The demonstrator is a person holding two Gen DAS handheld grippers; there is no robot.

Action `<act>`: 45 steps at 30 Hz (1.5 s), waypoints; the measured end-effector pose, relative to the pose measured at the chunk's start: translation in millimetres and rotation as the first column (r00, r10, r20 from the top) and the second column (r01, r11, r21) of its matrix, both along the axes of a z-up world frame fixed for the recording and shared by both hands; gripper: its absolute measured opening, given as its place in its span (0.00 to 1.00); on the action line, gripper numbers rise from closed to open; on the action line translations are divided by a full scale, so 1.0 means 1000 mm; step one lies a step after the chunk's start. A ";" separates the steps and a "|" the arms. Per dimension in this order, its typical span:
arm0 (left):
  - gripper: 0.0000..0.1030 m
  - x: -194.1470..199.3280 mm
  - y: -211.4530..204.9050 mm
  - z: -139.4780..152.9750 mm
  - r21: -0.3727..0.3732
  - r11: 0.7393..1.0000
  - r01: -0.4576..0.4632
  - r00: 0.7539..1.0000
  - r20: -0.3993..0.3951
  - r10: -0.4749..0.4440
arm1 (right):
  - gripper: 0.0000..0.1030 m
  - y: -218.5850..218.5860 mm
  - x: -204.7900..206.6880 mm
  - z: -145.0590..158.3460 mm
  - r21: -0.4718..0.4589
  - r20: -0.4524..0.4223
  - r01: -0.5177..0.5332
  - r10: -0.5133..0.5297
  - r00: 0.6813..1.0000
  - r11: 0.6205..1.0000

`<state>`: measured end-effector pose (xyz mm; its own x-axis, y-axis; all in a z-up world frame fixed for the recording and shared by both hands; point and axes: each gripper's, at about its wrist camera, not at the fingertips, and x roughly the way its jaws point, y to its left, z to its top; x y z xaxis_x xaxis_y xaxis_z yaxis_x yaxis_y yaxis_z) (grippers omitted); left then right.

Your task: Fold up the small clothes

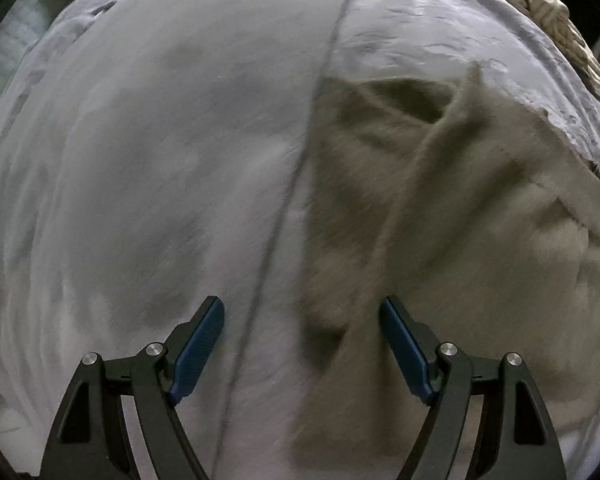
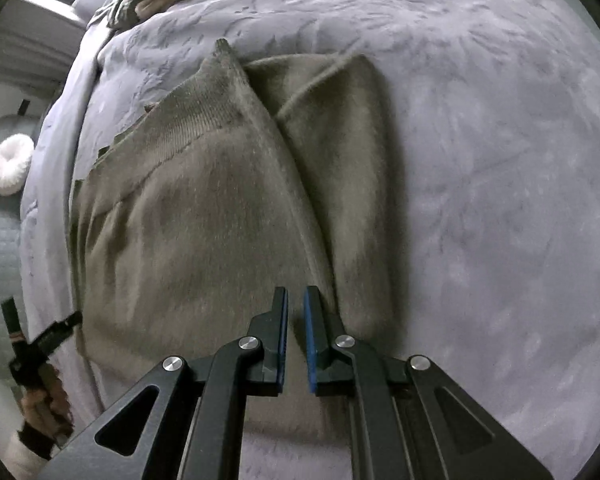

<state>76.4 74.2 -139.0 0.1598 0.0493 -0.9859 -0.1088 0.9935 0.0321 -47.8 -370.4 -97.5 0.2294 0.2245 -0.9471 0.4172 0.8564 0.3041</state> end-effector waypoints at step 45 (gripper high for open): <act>0.07 -0.060 0.058 0.039 -0.305 0.877 0.372 0.925 0.049 -0.376 | 0.12 0.077 -0.060 0.019 -0.006 0.060 0.206 -0.205 0.977 0.979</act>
